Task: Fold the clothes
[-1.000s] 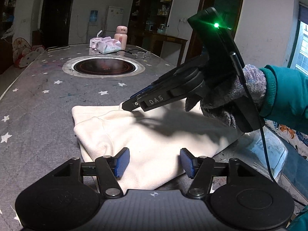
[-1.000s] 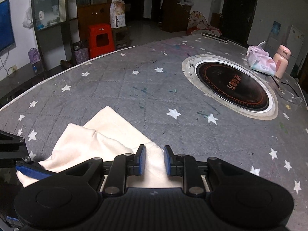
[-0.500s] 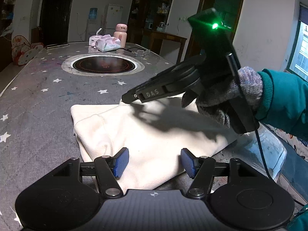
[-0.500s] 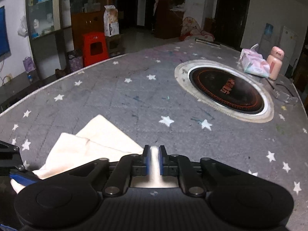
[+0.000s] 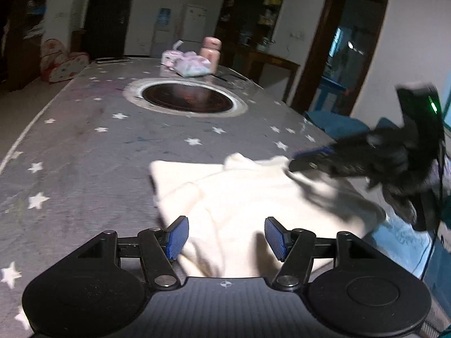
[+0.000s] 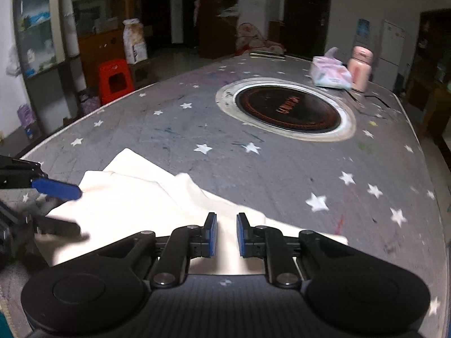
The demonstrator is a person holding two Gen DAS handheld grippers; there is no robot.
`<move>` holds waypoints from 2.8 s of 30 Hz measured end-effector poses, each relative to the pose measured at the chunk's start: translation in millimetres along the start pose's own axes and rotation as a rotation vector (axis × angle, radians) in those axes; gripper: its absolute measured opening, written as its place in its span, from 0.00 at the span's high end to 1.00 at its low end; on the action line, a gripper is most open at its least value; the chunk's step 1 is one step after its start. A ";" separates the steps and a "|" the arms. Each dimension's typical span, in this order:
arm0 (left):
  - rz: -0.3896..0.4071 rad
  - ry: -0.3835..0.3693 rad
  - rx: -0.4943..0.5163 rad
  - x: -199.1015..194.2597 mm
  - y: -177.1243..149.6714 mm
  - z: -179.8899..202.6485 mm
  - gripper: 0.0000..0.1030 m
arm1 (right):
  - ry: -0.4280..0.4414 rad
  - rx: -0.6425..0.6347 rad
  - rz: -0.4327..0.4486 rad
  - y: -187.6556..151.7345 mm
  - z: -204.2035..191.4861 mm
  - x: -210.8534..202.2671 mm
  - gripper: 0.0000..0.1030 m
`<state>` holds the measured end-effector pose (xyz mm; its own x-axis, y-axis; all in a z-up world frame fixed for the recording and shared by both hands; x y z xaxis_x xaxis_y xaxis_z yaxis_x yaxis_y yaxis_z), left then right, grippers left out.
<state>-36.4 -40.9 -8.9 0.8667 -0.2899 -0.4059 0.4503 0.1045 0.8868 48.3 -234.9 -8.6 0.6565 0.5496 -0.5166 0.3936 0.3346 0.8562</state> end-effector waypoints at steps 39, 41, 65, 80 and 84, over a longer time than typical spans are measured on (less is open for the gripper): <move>-0.001 0.140 0.066 -3.3 8.6 -20.4 0.47 | -0.034 0.057 0.055 -2.3 6.5 -24.2 0.75; -0.006 0.140 0.068 -2.6 6.6 -18.2 0.46 | -0.012 0.047 0.057 -5.1 -3.3 -34.0 0.74; 0.005 0.202 0.096 -17.9 1.4 5.1 0.00 | -0.009 0.067 0.125 -48.2 -54.4 -75.5 0.27; -0.009 0.273 0.032 -25.6 -0.3 -5.9 0.00 | -0.016 0.033 0.213 -38.8 -72.6 -81.1 0.00; -0.012 0.293 0.050 -26.8 0.8 -6.1 0.00 | -0.006 0.002 0.233 -31.9 -81.0 -79.9 0.00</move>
<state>-58.0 -27.3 1.4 0.8897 -0.0029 -0.4565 0.4560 0.0540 0.8883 -68.8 -227.4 5.1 0.7334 0.6077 -0.3047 0.2318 0.1978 0.9524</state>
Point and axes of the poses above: each gripper's, at about its wrist camera, not at the fingertips, and x roughly the way its jaws point, z to its right, y to its top, the point moved 7 cm from there along x, roughly the way its jaws point, and after that the axes turned 12 degrees about z, right-handed, at the moved point
